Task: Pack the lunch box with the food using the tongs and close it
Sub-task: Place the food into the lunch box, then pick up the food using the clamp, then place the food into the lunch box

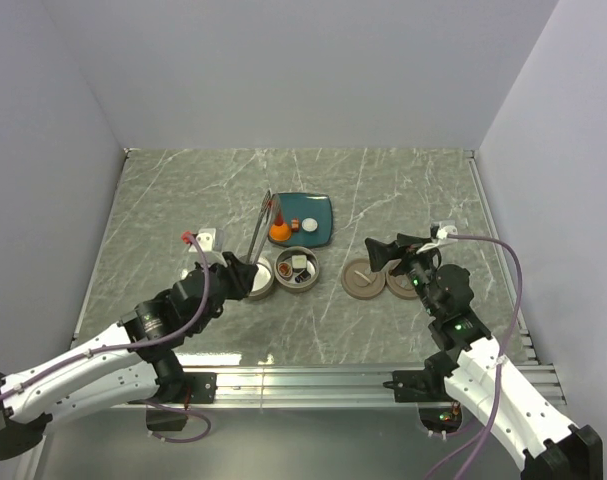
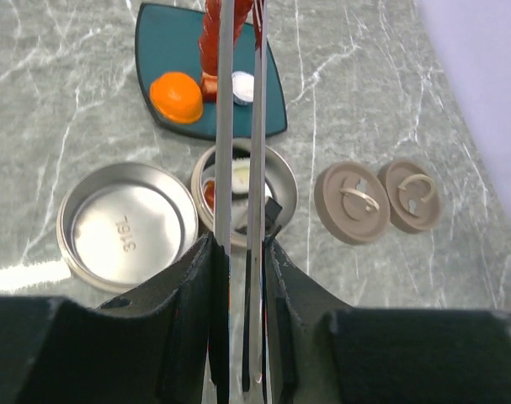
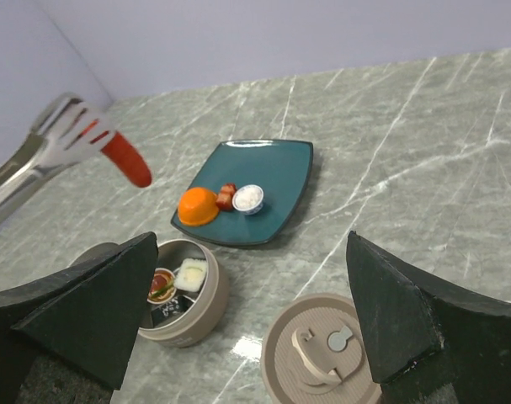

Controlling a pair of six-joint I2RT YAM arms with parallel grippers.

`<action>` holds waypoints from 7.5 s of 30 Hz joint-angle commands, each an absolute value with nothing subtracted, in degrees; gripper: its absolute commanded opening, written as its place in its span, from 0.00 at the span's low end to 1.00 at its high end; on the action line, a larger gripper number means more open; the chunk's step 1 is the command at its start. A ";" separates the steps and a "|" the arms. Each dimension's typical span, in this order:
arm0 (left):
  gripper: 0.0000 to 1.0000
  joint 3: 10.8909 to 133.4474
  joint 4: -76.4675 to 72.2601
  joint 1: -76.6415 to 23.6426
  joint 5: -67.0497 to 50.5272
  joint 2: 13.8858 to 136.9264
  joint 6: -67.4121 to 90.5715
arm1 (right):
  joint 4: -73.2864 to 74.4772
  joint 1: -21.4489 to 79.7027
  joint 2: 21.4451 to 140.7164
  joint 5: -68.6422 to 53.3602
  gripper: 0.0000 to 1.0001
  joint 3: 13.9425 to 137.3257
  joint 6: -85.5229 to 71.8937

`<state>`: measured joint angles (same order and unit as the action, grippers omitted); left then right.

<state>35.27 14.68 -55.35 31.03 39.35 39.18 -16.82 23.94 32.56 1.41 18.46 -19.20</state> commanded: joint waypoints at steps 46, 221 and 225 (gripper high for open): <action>0.13 50.18 76.01 -98.35 68.03 51.32 101.06 | -19.07 23.38 34.37 4.13 1.00 19.86 -18.11; 0.41 32.08 18.10 -66.53 26.89 48.78 43.33 | -17.84 23.12 33.75 4.13 1.00 19.60 -18.28; 0.56 32.26 18.37 -66.53 27.77 46.24 43.24 | -18.02 23.03 34.10 4.04 1.00 19.69 -18.28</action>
<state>31.83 19.68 -66.26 26.85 48.51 43.09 -16.88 23.57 34.30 3.81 18.48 -18.76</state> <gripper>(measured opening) 0.545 0.996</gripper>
